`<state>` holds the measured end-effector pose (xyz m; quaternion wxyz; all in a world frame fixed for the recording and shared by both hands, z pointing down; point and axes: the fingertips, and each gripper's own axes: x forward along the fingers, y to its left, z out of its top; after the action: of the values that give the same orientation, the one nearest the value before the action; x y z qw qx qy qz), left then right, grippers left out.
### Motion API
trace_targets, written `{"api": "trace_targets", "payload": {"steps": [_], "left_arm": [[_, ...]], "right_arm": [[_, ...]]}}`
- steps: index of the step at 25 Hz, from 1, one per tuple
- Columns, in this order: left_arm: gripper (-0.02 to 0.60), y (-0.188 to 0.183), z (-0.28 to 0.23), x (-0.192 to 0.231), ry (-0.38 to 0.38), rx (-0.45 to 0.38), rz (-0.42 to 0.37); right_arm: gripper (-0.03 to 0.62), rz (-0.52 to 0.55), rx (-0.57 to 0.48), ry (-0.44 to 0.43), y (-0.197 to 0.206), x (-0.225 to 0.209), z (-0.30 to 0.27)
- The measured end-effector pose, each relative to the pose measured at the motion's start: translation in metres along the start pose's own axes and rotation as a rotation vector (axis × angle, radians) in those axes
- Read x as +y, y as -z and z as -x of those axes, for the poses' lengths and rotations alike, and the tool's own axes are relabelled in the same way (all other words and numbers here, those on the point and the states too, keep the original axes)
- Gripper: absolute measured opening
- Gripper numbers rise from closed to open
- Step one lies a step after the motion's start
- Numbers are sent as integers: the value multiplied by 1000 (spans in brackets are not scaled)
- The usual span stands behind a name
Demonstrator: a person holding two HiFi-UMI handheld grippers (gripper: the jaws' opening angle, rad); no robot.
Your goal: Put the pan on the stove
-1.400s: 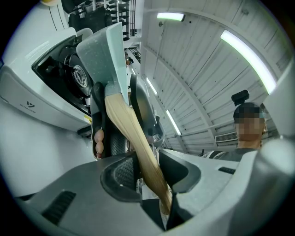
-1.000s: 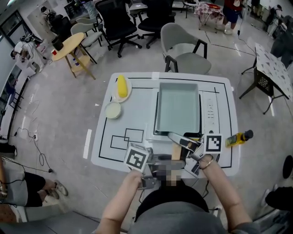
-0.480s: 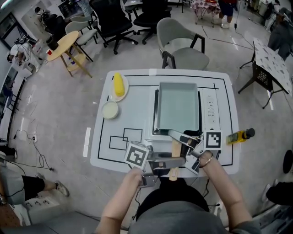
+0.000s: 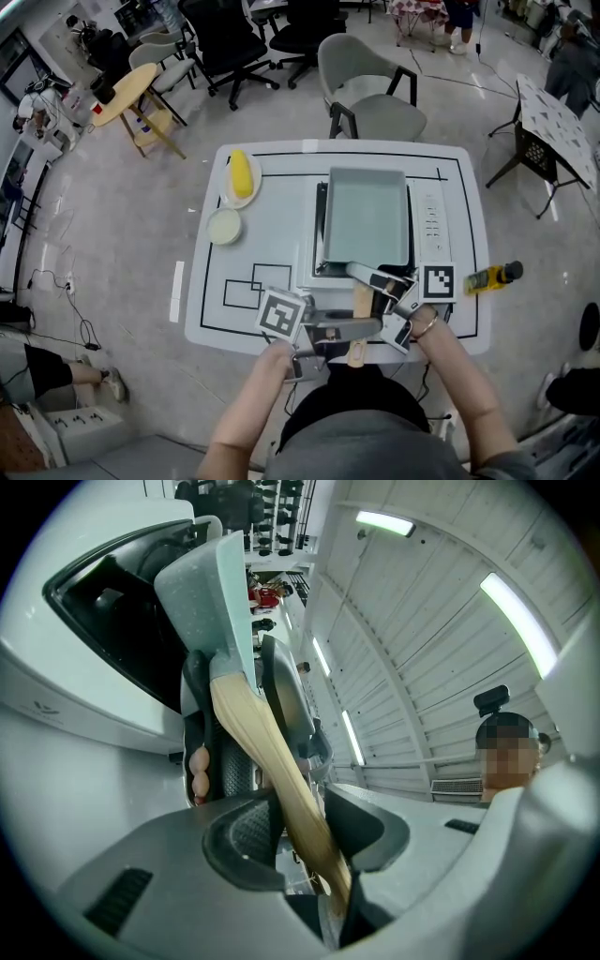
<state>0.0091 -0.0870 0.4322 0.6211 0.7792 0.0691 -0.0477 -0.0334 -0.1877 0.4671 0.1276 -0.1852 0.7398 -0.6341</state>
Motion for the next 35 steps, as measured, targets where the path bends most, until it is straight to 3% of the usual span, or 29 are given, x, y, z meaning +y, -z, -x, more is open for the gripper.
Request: {"api": "trace_targets", "payload": {"steps": [17, 35], "left_arm": [[133, 0, -5, -2, 15, -14, 22], [132, -1, -7, -1, -5, -21, 6]], "right_arm": [[172, -72, -1, -24, 0, -1, 3], [174, -75, 23, -16, 1, -1, 4]]}}
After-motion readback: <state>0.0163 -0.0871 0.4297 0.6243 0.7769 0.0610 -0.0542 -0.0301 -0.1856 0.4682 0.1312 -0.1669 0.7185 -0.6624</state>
